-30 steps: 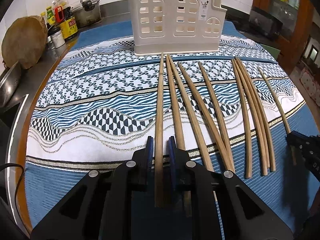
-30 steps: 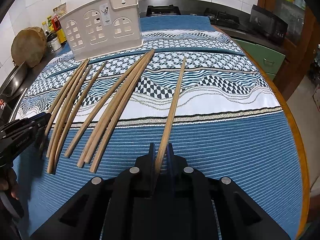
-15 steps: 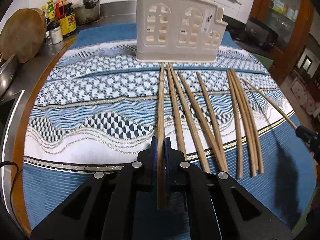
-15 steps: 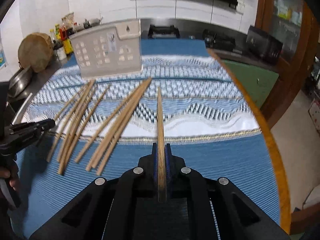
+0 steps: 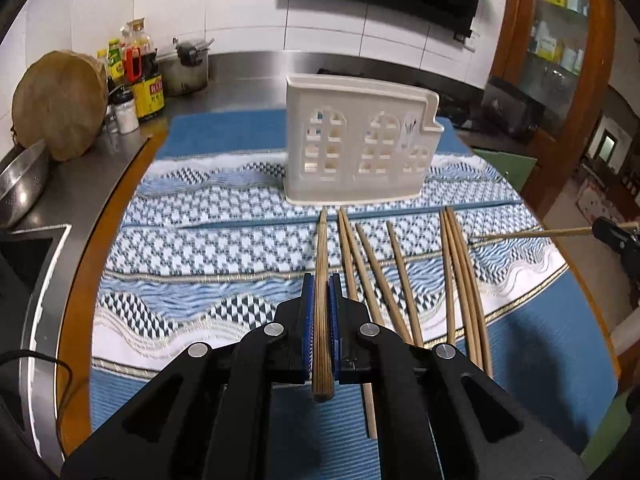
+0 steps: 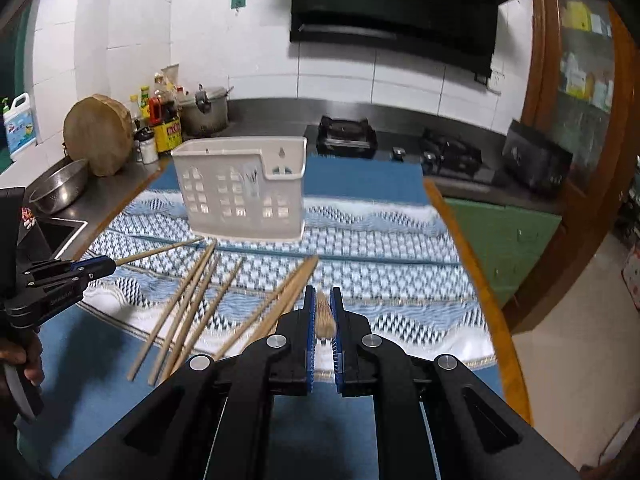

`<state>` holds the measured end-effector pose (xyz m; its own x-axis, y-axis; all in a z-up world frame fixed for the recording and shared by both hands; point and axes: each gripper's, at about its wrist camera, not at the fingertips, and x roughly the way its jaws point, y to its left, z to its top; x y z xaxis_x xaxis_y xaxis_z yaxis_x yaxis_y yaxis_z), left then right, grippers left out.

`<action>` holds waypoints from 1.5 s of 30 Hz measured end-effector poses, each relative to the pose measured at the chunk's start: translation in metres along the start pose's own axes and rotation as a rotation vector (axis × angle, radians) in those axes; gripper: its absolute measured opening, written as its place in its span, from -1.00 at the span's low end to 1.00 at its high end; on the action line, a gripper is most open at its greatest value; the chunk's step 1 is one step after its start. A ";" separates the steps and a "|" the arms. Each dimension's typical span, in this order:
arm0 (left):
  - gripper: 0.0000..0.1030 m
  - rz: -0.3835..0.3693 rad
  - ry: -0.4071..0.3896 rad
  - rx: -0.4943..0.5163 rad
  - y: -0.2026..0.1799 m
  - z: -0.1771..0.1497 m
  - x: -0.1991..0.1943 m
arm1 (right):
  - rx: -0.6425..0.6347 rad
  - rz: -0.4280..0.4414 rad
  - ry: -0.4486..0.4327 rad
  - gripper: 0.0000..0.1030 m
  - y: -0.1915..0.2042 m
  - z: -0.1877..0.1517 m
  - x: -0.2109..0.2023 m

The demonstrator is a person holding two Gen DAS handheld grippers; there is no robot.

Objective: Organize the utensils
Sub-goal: 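Lift both chopsticks upright and lower them into the white holder with both grippers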

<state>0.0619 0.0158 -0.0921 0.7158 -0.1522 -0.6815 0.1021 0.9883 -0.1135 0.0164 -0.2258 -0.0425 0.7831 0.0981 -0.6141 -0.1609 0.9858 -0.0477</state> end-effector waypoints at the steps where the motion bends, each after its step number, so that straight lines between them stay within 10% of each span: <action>1: -0.89 -0.001 -0.004 0.005 0.000 0.004 -0.001 | -0.003 0.005 -0.006 -0.86 0.000 0.004 0.000; 22: -0.89 -0.093 -0.176 0.092 0.003 0.107 -0.058 | -0.053 0.195 -0.185 -0.86 -0.016 0.169 -0.014; 37: -0.89 -0.110 -0.362 0.114 -0.001 0.180 -0.109 | -0.146 0.197 -0.051 -0.86 0.015 0.192 0.054; 45: -0.89 -0.087 -0.262 0.109 -0.004 0.209 -0.048 | -0.137 0.200 0.022 -0.86 0.018 0.193 0.082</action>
<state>0.1717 0.0221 0.0923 0.8538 -0.2419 -0.4610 0.2343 0.9693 -0.0748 0.1932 -0.1734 0.0582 0.7143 0.2845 -0.6393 -0.3925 0.9193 -0.0295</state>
